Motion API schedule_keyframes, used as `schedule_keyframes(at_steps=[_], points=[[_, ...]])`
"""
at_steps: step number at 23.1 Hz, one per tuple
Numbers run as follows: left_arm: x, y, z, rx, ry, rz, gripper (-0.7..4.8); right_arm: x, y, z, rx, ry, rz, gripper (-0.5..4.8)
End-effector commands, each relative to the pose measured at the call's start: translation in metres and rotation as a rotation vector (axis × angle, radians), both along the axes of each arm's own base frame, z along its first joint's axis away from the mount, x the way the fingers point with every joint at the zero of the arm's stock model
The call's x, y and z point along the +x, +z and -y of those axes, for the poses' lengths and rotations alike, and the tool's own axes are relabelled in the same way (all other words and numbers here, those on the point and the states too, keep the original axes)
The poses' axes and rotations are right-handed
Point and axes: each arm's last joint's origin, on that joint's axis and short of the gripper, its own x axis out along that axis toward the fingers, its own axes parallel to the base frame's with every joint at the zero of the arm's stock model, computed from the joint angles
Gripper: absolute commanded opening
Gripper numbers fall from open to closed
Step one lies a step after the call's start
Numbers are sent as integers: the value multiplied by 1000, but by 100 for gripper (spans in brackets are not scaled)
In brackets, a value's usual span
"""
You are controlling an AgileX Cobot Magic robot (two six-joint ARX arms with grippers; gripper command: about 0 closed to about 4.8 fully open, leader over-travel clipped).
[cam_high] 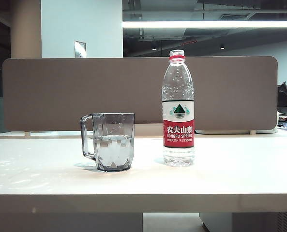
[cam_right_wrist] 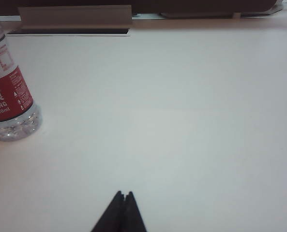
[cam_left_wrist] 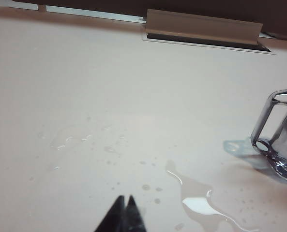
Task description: Pick up the mineral water bottle on the table and pour water into the mug until it's half full.
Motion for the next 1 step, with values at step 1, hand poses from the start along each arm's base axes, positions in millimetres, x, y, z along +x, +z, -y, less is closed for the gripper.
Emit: schedule_keyframes(at_steps=[1], points=[[0,0,0,2,-1,-3,-5,0,-1,0,-3,1,5,-5]])
